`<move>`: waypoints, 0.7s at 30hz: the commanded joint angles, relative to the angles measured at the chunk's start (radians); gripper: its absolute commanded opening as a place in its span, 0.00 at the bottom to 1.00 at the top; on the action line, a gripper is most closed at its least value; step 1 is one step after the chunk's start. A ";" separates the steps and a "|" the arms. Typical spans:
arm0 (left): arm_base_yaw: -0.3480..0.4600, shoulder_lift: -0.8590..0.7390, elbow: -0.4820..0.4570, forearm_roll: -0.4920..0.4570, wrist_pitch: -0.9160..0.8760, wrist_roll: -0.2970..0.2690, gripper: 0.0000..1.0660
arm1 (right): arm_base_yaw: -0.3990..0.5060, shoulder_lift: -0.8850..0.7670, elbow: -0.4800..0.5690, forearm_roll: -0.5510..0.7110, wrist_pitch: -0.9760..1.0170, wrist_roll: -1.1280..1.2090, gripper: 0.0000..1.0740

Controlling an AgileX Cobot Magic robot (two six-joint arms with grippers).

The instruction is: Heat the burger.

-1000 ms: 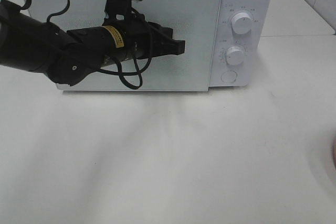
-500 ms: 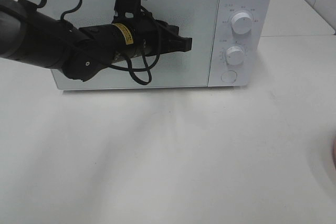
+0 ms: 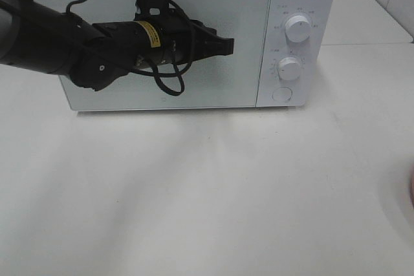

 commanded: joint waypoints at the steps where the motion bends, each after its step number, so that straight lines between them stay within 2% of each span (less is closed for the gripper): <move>1: -0.026 -0.055 0.024 -0.021 0.056 -0.012 0.00 | -0.006 -0.024 0.007 0.002 -0.007 0.009 0.62; 10: -0.080 -0.160 0.102 -0.022 0.181 -0.012 0.00 | -0.006 -0.024 0.007 0.002 -0.007 0.010 0.62; 11: -0.084 -0.186 0.112 -0.022 0.229 -0.012 0.09 | -0.006 -0.024 0.007 0.002 -0.007 0.010 0.62; 12: -0.084 -0.186 0.112 -0.022 0.229 -0.012 0.09 | -0.006 -0.024 0.007 0.002 -0.007 0.010 0.62; 13: -0.084 -0.213 0.114 -0.022 0.297 -0.012 0.26 | -0.006 -0.024 0.007 0.002 -0.007 0.010 0.62; 14: -0.084 -0.223 0.116 -0.022 0.329 -0.012 0.37 | -0.006 -0.024 0.007 0.002 -0.007 0.010 0.62; 15: -0.084 -0.223 0.116 -0.022 0.329 -0.012 0.37 | -0.006 -0.024 0.007 0.002 -0.007 0.010 0.62; 16: -0.084 -0.246 0.118 -0.025 0.404 -0.012 0.61 | -0.006 -0.024 0.007 0.002 -0.007 0.010 0.62; 17: -0.084 -0.258 0.118 -0.030 0.445 -0.012 0.74 | -0.006 -0.024 0.007 0.002 -0.007 0.010 0.62; 18: -0.084 -0.258 0.118 -0.030 0.445 -0.012 0.74 | -0.006 -0.024 0.007 0.002 -0.007 0.010 0.62; 19: -0.084 -0.279 0.118 -0.041 0.533 -0.012 0.92 | -0.006 -0.024 0.007 0.002 -0.007 0.010 0.62; 21: -0.084 -0.291 0.118 -0.046 0.582 -0.012 0.96 | -0.006 -0.024 0.007 0.002 -0.007 0.010 0.62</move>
